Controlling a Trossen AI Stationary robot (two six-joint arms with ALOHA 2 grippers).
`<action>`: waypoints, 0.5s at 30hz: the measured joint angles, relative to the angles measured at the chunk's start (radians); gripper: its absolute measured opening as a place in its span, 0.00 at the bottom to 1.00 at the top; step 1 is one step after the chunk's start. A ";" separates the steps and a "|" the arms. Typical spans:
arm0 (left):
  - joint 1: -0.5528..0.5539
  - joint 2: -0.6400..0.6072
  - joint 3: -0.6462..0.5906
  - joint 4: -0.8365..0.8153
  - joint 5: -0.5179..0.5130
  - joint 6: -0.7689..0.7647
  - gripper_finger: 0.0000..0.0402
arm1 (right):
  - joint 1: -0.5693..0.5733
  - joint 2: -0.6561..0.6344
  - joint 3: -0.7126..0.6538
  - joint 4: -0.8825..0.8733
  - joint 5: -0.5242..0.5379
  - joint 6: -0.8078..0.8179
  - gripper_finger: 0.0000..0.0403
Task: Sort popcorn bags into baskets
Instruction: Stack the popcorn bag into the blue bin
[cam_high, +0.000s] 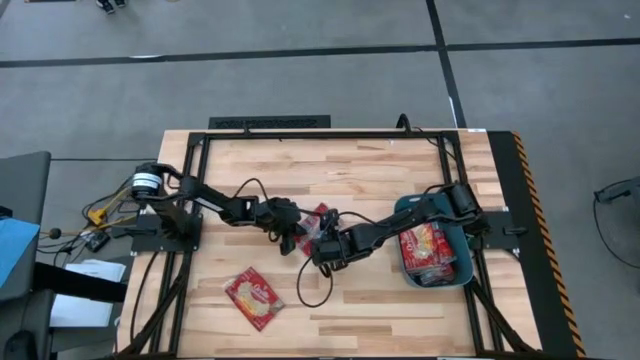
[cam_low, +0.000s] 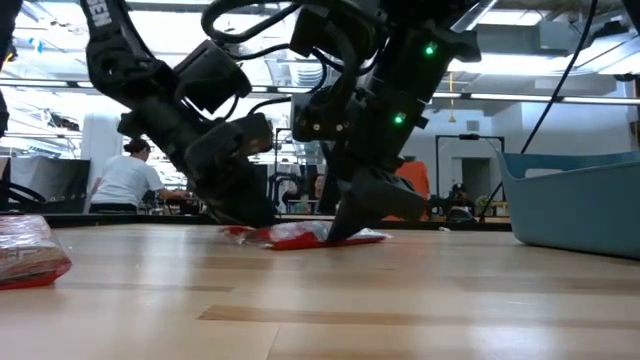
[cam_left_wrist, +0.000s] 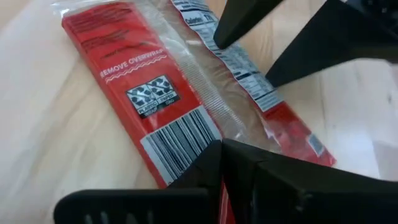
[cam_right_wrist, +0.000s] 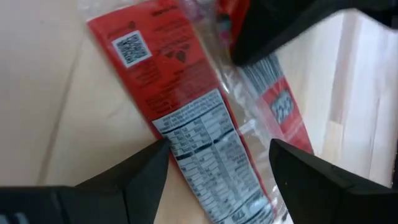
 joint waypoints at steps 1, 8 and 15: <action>0.000 0.012 0.001 0.010 0.008 -0.003 0.00 | 0.000 0.000 0.000 0.000 -0.002 0.001 0.75; 0.001 0.038 0.000 0.046 0.025 -0.014 0.00 | -0.009 -0.005 -0.029 0.020 -0.016 0.005 0.75; 0.017 0.040 -0.003 0.059 0.056 -0.039 0.00 | -0.006 -0.005 -0.039 0.019 -0.006 0.008 0.66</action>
